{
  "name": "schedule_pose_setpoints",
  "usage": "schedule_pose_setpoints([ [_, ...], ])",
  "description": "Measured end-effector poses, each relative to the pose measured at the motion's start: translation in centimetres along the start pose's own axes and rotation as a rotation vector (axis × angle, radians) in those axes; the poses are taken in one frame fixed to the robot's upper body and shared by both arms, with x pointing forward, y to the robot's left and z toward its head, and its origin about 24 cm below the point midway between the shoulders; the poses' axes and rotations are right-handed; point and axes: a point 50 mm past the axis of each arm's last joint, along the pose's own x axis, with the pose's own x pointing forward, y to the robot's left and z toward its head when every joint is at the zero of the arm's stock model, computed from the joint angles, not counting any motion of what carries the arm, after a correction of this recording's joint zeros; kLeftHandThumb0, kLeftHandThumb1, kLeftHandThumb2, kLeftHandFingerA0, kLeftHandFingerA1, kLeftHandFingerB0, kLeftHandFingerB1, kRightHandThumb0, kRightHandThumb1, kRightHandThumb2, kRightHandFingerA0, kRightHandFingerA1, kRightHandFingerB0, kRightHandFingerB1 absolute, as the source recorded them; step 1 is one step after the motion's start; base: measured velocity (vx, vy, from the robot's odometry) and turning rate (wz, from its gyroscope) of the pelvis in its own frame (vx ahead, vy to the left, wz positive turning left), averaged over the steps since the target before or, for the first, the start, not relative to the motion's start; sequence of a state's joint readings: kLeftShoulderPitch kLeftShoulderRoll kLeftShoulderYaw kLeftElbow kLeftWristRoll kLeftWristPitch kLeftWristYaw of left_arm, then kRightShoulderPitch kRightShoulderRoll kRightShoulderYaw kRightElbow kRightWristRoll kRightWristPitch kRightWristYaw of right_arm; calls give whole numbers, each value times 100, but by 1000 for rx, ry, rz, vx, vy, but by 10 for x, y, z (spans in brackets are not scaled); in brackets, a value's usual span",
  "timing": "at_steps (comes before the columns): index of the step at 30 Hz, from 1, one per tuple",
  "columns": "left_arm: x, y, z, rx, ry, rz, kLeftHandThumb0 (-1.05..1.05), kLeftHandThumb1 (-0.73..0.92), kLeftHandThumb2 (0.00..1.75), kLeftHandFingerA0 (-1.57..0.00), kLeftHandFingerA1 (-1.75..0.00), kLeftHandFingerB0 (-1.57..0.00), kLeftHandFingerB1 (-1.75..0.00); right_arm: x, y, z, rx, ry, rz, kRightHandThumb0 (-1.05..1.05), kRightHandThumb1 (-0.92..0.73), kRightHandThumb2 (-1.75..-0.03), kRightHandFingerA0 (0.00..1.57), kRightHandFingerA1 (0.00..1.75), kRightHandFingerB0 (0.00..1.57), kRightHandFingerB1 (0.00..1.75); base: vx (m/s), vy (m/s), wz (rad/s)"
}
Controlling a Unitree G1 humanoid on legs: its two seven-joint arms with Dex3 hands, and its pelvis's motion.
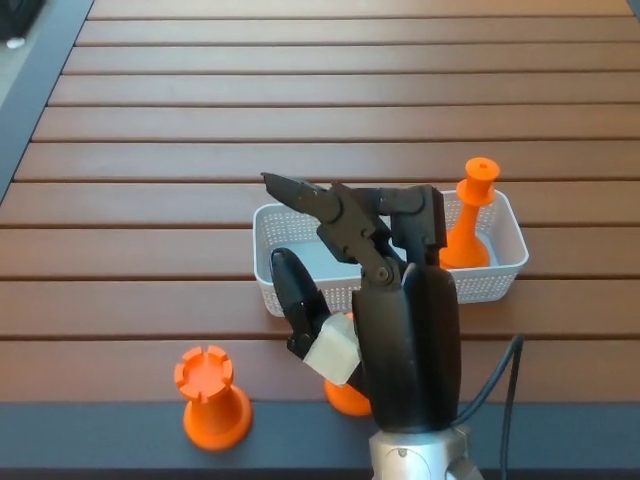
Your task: Using the right hand to place 3 different shape and weight chess pieces into a small container
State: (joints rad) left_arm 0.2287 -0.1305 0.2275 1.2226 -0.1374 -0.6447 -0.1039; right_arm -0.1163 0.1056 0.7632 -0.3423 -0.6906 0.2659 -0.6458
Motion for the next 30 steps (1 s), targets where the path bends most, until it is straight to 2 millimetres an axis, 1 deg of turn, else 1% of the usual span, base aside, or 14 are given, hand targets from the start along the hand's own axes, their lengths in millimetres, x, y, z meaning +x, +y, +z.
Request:
schedule_pose_setpoints([
  [5,0,2,0,6,0,4,-6,50,124,-144,-132,-144,-131,1,-2,-2,-52,11,22,-41,-77,-63,39,80,45,48,0,0,0],
  [6,0,3,0,7,0,4,-7,47,123,-143,-132,-145,-131,1,-3,-2,-64,17,27,-61,-69,-62,0,29,10,29,0,0,0],
  [11,0,3,0,3,0,3,-7,47,123,-143,-132,-145,-131,4,-8,-2,-121,31,35,-61,-69,-62,0,29,10,29,0,0,0],
  [12,0,3,0,3,0,3,-4,45,123,-144,-132,-146,-132,4,-9,-2,-131,33,35,-85,-53,-79,0,0,1,9,0,0,0],
  [13,0,3,0,2,0,2,-4,45,123,-144,-132,-146,-132,4,-11,-3,-156,40,40,-85,-53,-79,0,0,1,9,0,0,0],
  [14,0,3,1,2,-1,1,-15,10,169,-151,-128,-148,-121,3,-14,-3,-166,43,40,-89,-54,-95,0,21,2,6,0,0,0],
  [15,0,3,1,2,-2,1,-6,45,123,-145,-132,-146,-132,0,-20,-4,-190,54,44,-89,-54,-93,0,18,6,6,0,0,0],
  [17,1,3,1,2,-3,1,-5,48,124,-144,-132,-146,-132,-6,-24,-7,-209,81,54,-89,-53,-88,0,14,12,9,0,0,0],
  [19,0,3,1,4,-1,0,-4,47,124,-145,-133,-146,-132,-15,-35,-17,-264,140,77,-86,-52,-87,0,15,9,13,0,0,0],
  [20,0,4,1,5,-1,1,-11,6,169,-151,-127,-149,-122,-19,-39,-21,-280,165,85,-88,-54,-91,0,17,6,19,0,0,0],
  [23,1,5,2,2,-5,3,-11,8,168,-151,-127,-149,-122,-34,-52,-36,-340,276,115,-86,-54,-91,0,20,5,22,0,0,0],
  [24,1,5,2,2,-5,3,-4,47,124,-145,-133,-147,-132,-35,-53,-36,-341,279,116,-78,-51,-93,2,31,5,31,0,0,0],
  [27,0,7,2,0,-5,4,-4,48,124,-144,-132,-147,-132,-47,-61,-45,-371,363,137,-80,-51,-92,3,31,9,32,0,0,0],
  [30,0,6,1,4,-2,-1,-5,47,124,-145,-133,-147,-132,-50,-64,-48,-389,393,141,-79,-52,-93,2,37,9,33,0,0,0],
])
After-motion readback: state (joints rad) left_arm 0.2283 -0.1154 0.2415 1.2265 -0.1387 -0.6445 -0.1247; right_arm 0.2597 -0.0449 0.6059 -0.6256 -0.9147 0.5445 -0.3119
